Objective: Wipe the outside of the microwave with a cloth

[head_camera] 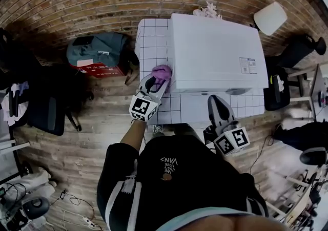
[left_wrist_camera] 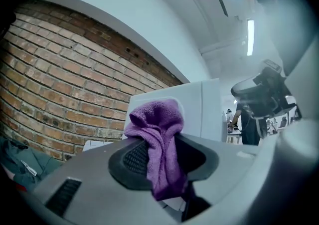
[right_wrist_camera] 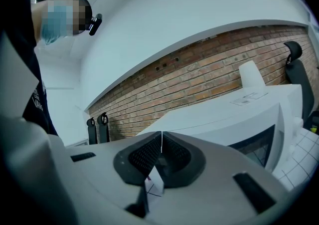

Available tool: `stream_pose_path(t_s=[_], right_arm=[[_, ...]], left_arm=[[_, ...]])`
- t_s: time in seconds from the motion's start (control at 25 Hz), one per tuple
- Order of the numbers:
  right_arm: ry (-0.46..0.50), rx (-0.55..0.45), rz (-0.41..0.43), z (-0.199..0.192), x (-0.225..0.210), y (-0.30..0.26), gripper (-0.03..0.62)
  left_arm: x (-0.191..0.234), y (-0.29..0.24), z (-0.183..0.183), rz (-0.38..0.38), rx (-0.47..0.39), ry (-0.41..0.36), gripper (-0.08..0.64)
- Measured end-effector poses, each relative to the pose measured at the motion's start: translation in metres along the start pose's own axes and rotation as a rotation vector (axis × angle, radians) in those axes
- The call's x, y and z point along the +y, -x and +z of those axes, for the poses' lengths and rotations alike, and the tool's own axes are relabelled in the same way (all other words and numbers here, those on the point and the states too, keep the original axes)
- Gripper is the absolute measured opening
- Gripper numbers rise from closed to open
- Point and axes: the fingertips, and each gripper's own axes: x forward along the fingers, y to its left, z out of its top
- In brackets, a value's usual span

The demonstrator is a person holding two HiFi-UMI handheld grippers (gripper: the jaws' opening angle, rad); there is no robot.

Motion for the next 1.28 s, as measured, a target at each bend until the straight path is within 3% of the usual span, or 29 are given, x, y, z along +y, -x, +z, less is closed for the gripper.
stream_pose_path(t_s=[0.84, 1.28], right_arm=[[0.005, -0.002, -0.017, 0.030, -0.047, -0.017, 0.005], [-0.006, 0.001, 0.001, 0.030, -0.054, -0.017, 0.003]], left_arm=[[0.133, -0.127, 0.022, 0.142, -0.020, -0.035, 0.141], [0.140, -0.128, 0.022, 0.174, -0.008, -0.025, 0.141]])
